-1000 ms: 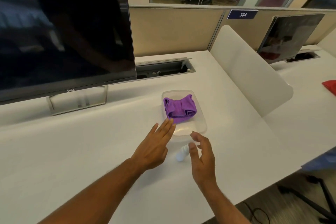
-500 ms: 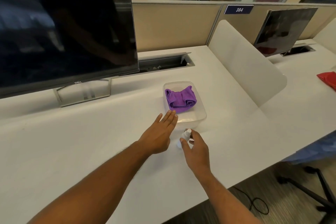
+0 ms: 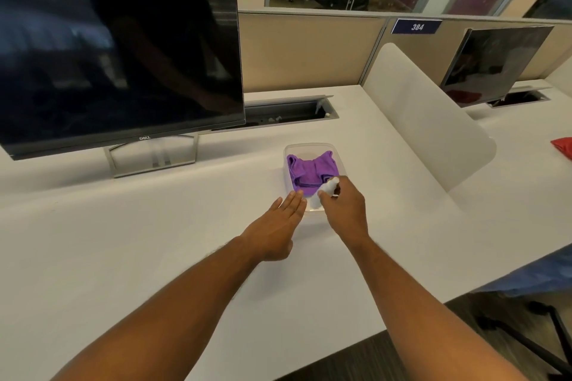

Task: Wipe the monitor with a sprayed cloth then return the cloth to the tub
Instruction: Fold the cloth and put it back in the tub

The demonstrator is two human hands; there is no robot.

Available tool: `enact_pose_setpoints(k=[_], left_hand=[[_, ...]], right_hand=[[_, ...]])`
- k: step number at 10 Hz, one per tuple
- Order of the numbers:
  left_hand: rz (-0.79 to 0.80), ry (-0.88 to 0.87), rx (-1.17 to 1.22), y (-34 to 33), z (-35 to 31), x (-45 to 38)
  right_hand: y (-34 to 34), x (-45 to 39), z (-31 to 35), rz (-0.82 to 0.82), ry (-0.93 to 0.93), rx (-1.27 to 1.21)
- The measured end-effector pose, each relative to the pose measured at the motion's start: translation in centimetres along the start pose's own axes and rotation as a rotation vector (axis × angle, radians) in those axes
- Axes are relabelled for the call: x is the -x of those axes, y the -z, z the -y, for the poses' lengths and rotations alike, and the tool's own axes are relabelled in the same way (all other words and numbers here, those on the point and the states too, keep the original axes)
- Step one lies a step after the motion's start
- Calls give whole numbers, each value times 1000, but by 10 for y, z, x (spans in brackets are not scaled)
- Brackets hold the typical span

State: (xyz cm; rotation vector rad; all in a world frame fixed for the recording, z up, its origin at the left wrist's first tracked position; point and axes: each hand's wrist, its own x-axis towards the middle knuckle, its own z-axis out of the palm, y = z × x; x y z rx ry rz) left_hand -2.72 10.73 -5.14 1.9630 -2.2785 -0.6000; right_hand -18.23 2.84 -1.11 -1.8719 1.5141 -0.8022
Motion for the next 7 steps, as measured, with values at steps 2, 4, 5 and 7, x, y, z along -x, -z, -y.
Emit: enact_pose_setpoints(k=[2,4,5,7], left_hand=[[-14,0,15,-4,1,-1],[-2,-3,-5,-6,3,-1],[-15,-10,-16,-7,4,-1],[-111,-15,-47,-13,17,15]], right_hand=[[-10,-4,-11,118,-42,169],[-7,-8,-8,184,-107,205],[-6,-9,-9,169,-82,212],[-5,-7,-5,141,-64,161]])
